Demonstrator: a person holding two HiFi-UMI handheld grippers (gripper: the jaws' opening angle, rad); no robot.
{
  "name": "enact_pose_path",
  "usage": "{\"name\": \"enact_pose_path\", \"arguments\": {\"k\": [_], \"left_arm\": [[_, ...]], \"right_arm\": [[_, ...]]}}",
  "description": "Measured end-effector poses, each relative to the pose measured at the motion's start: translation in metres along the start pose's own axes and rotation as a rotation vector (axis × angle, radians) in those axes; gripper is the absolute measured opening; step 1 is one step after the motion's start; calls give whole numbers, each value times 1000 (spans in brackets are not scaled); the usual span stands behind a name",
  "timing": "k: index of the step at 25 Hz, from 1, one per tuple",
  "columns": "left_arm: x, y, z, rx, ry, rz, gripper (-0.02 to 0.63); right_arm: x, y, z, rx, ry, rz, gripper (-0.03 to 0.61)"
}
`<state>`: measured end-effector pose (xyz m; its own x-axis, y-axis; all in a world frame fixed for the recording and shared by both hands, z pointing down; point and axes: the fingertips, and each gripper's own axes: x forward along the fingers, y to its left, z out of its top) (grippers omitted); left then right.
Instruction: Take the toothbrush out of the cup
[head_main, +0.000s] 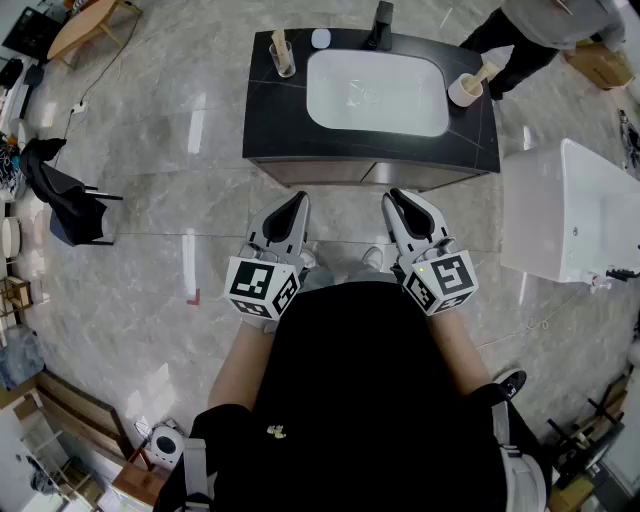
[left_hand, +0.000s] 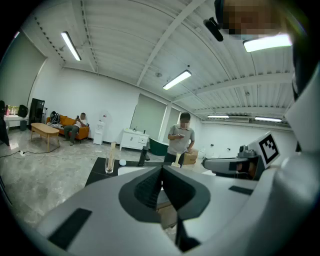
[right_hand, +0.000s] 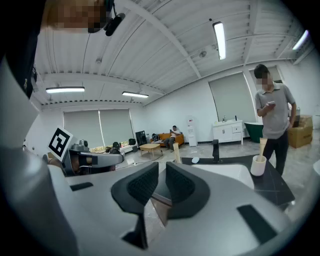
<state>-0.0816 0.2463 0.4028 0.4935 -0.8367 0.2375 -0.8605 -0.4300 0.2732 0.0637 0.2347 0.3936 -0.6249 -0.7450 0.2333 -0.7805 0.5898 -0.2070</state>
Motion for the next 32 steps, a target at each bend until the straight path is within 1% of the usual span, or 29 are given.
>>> {"name": "enact_pose_path", "arguments": {"k": [5,13,17,21,26,32], "left_arm": [[-7,22,1,0,7,-18,23],[-23,57,2,-9,-1,-39,23],[-32,70,3,-29,-10,-49,23],[-40,81,-2,-25,6,-57,23],[-37,93,-6,-34,17,-34,23],[-11,104,-4,-32,32,8,23]], "right_arm": [[16,15,-3,-13,6,-12,63],[35,32,-3,-6,-3,-64,63],[40,35,1,-7,-7,-111,63],[44,37,-1,-13,-12,-142,63],[54,34,-4,2,-7,-135,63],[87,14,0,31,-16,-87,63]]}}
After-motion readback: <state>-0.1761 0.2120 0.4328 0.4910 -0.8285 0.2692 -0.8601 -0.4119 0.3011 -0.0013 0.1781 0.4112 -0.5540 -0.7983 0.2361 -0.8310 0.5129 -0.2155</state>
